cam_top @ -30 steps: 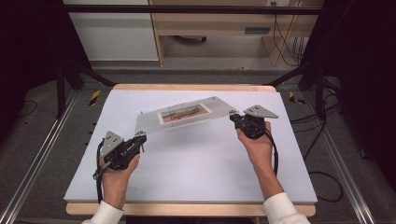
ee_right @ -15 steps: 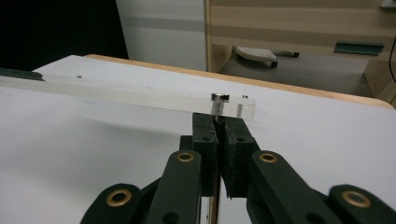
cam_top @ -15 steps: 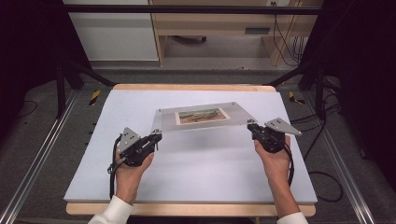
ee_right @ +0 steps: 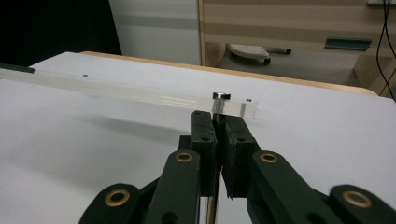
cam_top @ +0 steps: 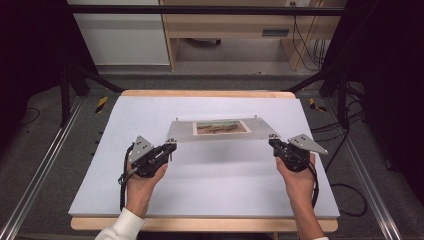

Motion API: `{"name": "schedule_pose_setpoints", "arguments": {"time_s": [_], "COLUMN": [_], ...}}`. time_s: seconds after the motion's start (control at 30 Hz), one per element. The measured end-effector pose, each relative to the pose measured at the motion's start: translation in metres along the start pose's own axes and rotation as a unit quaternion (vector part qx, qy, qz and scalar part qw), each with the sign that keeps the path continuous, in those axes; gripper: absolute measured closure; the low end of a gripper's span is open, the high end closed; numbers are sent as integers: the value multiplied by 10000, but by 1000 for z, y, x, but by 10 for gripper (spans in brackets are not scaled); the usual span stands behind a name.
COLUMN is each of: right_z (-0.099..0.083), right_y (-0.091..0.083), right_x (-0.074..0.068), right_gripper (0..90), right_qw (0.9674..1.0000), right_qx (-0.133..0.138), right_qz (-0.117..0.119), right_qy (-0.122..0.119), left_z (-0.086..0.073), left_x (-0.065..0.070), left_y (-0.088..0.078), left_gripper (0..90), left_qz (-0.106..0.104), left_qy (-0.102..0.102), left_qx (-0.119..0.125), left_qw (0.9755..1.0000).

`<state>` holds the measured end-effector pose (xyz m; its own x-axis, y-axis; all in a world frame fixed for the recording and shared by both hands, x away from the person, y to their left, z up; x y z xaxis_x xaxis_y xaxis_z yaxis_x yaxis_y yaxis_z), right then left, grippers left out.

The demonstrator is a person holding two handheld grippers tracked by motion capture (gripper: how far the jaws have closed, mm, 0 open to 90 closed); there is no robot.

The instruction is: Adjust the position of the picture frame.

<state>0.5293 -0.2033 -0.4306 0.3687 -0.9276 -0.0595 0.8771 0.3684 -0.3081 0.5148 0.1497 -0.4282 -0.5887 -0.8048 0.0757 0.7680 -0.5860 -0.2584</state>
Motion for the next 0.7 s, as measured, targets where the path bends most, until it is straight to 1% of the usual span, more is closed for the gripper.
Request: {"name": "schedule_pose_setpoints", "arguments": {"time_s": [0.43,0.6,0.7], "right_z": [-10,-13,-15], "right_y": [-6,-5,-6], "right_x": [-2,-3,-4], "right_gripper": [843,842,842], "right_qw": [9999,9999,9999], "right_qx": [-97,-135,-148], "right_qz": [-46,-33,-34], "right_qy": [57,58,66], "left_z": [-4,-9,-10], "left_x": [0,-3,-4], "left_y": [2,5,5], "left_gripper": [811,811,811], "left_qz": [-64,-93,-90], "left_qy": [13,-74,-76], "left_qx": [-52,-91,-104], "left_qw": [10000,9999,9999]}}
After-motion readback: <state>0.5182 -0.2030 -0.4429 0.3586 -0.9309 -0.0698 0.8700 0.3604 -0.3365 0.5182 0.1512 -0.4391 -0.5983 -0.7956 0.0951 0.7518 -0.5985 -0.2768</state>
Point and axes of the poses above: each handheld gripper's, and its own axes: y roughly forward along the jaws, z roughly out of its top, x roughly to its right, the point moved 7 cm from there along y, roughly forward along the jaws
